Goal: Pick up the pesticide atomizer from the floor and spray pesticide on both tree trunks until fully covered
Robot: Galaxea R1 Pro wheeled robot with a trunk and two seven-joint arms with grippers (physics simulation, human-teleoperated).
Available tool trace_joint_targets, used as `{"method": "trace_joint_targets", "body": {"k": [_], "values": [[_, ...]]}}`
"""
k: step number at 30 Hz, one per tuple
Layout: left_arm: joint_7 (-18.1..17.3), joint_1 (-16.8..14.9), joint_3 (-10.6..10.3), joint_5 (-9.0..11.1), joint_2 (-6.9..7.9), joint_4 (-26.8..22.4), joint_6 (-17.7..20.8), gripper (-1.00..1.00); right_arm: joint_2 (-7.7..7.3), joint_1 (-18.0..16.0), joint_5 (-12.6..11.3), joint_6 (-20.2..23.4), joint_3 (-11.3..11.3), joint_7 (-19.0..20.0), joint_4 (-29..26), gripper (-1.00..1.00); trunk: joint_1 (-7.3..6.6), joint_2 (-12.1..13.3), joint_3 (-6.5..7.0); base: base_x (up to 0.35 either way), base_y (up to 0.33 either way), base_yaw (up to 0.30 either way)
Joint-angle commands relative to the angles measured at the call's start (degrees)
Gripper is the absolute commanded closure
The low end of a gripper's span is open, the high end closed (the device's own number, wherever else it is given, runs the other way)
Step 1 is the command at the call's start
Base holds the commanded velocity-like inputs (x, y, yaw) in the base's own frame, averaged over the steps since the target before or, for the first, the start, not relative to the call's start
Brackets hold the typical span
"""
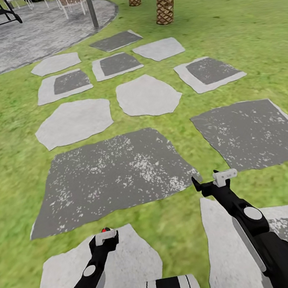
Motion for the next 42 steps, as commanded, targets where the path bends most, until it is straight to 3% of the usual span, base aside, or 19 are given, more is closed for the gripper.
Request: {"method": "trace_joint_targets", "body": {"k": [1, 19, 42], "values": [[0.0, 0.0, 0.0, 0.0, -0.01, 0.0, 0.0, -1.0, 0.0, 0.0, 0.0, 0.0, -0.03, 0.0, -0.02, -1.0, 0.0, 0.0, 0.0, 0.009, 0.002, 0.0], [0.0, 0.0, 0.0, 0.0, -0.09, 0.0, -0.03, -1.0, 0.0, 0.0, 0.0, 0.0, -0.07, 0.0, -0.09, -1.0, 0.0, 0.0, 0.0, 0.071, 0.0, 0.0], [0.0, 0.0, 0.0, 0.0, -0.14, -0.04, -0.1, -1.0, 0.0, 0.0, 0.0, 0.0, -0.11, 0.0, -0.09, -1.0, 0.0, 0.0, 0.0, -0.025, 0.0, 0.0]]}}
